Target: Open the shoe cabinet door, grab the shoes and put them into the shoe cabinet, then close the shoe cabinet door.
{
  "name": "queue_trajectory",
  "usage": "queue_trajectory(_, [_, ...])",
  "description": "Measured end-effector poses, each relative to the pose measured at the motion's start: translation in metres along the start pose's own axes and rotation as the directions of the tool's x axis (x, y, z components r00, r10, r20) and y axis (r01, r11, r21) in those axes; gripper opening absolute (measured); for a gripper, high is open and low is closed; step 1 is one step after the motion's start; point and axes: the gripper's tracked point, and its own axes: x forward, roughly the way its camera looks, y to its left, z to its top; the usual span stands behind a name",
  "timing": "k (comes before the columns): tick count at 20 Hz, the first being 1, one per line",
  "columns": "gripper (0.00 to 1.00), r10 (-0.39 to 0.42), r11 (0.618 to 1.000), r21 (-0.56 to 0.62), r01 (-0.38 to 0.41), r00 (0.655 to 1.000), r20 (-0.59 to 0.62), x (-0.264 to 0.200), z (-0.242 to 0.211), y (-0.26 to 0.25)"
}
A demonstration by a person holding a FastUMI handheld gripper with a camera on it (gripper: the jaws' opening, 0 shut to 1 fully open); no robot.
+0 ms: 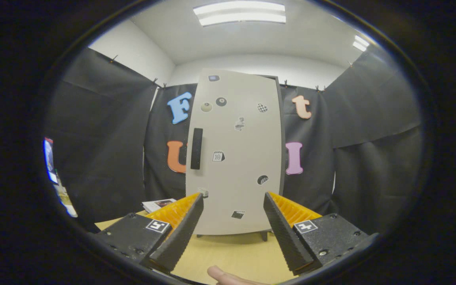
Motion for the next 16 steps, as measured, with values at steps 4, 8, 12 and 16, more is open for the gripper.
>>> queue_trajectory(4, [0.99, 0.005, 1.0, 0.004, -0.005, 1.0, -0.022, 0.006, -0.006, 0.0])
queue_trajectory(8, [0.99, 0.013, 1.0, 0.021, -0.012, 1.0, -0.019, 0.005, -0.004, 0.002])
queue_trajectory(12, [0.99, 0.021, 1.0, 0.013, -0.021, 1.0, -0.021, 0.003, -0.007, 0.005])
queue_trajectory(16, [0.99, 0.046, 0.999, 0.006, -0.046, 0.999, -0.022, -0.004, -0.007, 0.011])
